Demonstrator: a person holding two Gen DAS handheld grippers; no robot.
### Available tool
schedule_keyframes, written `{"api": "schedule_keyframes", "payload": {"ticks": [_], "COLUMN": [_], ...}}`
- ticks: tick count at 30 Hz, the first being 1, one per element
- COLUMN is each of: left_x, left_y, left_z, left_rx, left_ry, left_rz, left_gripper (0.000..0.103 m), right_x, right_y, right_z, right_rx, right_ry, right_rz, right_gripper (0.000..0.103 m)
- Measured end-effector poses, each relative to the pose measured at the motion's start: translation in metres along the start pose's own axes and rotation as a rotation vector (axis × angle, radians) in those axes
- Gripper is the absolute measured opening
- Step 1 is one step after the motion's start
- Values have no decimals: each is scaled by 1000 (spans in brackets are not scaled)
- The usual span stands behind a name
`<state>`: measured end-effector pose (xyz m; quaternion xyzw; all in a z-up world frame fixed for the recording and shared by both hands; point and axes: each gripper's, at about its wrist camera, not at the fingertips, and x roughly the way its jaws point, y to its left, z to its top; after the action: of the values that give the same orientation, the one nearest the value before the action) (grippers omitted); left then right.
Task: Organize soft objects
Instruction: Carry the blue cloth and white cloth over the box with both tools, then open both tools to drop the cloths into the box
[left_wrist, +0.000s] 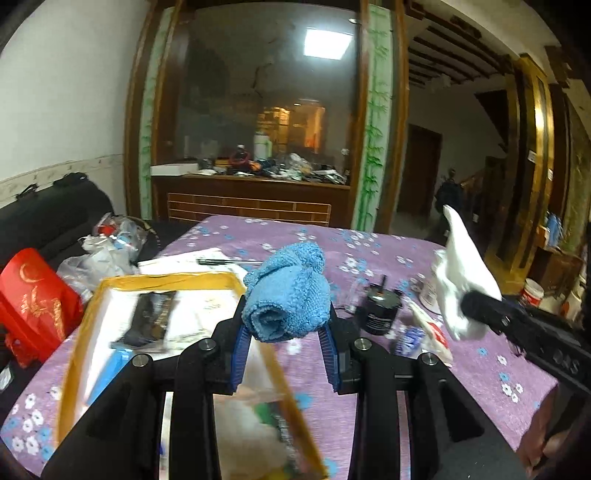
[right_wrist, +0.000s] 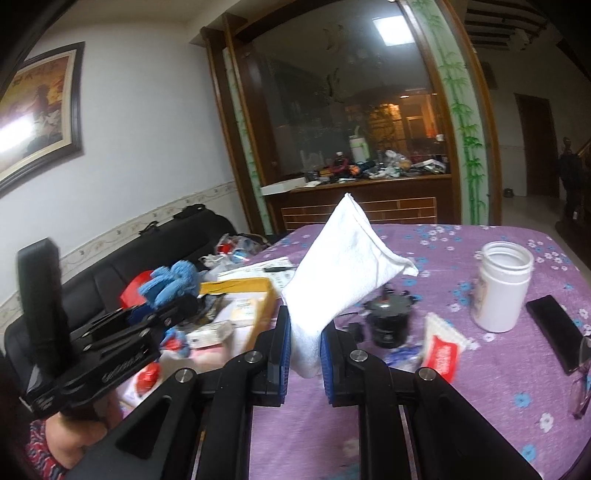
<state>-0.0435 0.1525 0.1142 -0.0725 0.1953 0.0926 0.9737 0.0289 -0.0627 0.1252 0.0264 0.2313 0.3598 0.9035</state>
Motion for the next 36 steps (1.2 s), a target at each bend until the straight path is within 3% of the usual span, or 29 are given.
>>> {"api": "schedule_keyframes", "payload": {"ticks": [5,15,26,34,36], "left_x": [-8,-1,18,26,27], "left_y": [31,87,116,117,118], "left_z": [2,-10,-24,-34,-35], "left_rx": [-37,-124,-189,-197,-202], "left_ry": [-20,32,147,188,192], "left_rz": [58,139,117,110,110], "left_gripper": [32,32,32,32,35], "right_x": [5,38,100,145,149], "right_y": [27,79,128,127,125], "right_z": [-4,-18,-27,-28,-27], "right_rx": [-15,-69,-133,-85,-81], "right_ry": [16,98,254,334,333], "right_rz": [50,128,186,158,140], "right_gripper": [16,17,17,19,25]}}
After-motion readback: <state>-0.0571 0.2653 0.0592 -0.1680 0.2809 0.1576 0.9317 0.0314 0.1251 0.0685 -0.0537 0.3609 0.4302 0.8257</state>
